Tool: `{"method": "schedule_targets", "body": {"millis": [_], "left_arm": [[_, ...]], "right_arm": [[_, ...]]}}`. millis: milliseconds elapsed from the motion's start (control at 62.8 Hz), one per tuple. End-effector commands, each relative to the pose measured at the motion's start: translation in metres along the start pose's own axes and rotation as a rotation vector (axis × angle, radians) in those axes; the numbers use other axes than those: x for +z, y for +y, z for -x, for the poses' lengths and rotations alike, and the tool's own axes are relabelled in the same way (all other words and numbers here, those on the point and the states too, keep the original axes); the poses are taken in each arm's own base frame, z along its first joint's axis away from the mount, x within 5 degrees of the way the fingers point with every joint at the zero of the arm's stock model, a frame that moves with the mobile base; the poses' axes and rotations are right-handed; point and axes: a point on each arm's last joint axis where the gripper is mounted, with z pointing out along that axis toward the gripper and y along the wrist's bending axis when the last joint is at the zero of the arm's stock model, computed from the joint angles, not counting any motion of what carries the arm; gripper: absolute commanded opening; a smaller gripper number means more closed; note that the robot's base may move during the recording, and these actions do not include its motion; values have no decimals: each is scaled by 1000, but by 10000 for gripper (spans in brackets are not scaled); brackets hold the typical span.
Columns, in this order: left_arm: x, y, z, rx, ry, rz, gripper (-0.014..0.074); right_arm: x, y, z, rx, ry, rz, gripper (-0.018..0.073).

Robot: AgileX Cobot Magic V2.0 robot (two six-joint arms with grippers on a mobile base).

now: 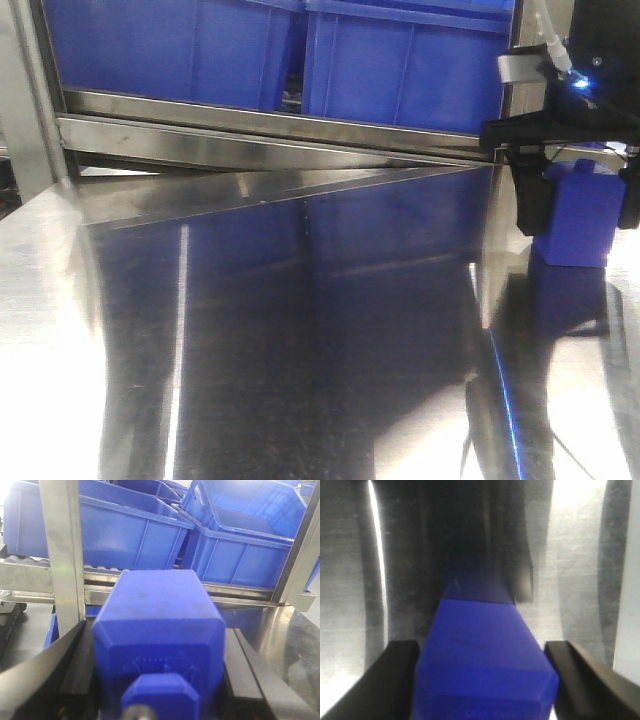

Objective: Pick and sort blue part to right shelf
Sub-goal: 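Close the right gripper on the blue block and lift it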

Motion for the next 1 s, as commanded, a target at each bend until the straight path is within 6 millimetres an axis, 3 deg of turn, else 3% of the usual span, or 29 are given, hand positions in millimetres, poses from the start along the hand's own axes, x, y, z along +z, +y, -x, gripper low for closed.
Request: {"method": "schedule_targets", "body": {"millis": [0, 143, 334, 557, 780, 987], "left_arm": [[-2, -2, 15, -3, -107, -21, 264], [-2, -2, 14, 6, -95, -12, 263], [-3, 1, 6, 39, -10, 20, 263], [-17, 5, 2, 91, -6, 61, 263], [-33, 8, -6, 98, 1, 79, 263], [-40, 9, -18, 95, -14, 78, 263]], "right_arm": [[-27, -3, 7, 5, -99, 15, 410], [-30, -3, 6, 5, -105, 16, 276], [-48, -3, 3, -32, -148, 24, 274], [-94, -7, -12, -87, -304, 64, 274], [-124, -20, -50, -168, -462, 87, 274], [-136, -37, -103, -211, -599, 105, 274]]}}
